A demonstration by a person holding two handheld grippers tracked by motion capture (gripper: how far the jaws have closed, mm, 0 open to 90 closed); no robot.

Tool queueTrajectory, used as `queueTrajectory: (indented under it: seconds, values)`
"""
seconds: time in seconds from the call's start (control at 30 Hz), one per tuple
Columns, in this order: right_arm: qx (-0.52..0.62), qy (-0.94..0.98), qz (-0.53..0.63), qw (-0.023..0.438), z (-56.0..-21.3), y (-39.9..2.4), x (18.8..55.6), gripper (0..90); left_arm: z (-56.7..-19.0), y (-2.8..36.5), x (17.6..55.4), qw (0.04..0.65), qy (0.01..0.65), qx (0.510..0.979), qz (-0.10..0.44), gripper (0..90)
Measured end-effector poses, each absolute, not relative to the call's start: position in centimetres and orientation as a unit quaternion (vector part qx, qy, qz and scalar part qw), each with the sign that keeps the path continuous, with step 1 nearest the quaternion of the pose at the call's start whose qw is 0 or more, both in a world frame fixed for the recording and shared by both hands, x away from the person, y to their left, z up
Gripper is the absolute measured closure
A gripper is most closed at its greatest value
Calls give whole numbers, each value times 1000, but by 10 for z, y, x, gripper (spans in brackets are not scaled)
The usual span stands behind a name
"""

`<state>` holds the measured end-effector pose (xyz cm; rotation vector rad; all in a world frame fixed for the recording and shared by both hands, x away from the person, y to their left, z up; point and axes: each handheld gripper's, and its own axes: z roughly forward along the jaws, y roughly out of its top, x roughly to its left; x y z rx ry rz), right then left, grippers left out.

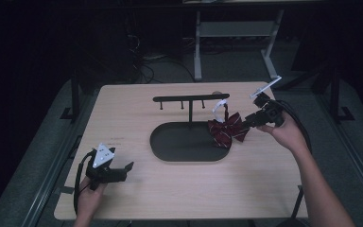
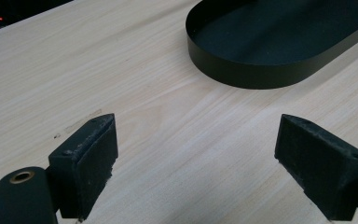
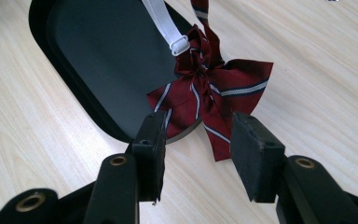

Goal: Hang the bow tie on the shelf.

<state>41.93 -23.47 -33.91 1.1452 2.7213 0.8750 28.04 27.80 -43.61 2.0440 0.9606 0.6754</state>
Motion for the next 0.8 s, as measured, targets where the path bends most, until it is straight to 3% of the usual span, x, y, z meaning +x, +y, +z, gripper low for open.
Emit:
queueTrajectory:
  seconds: [0.8]
  values:
    - [376, 881, 286, 17, -358, -242, 404, 538, -437, 277, 281, 383, 376, 801, 265, 131]
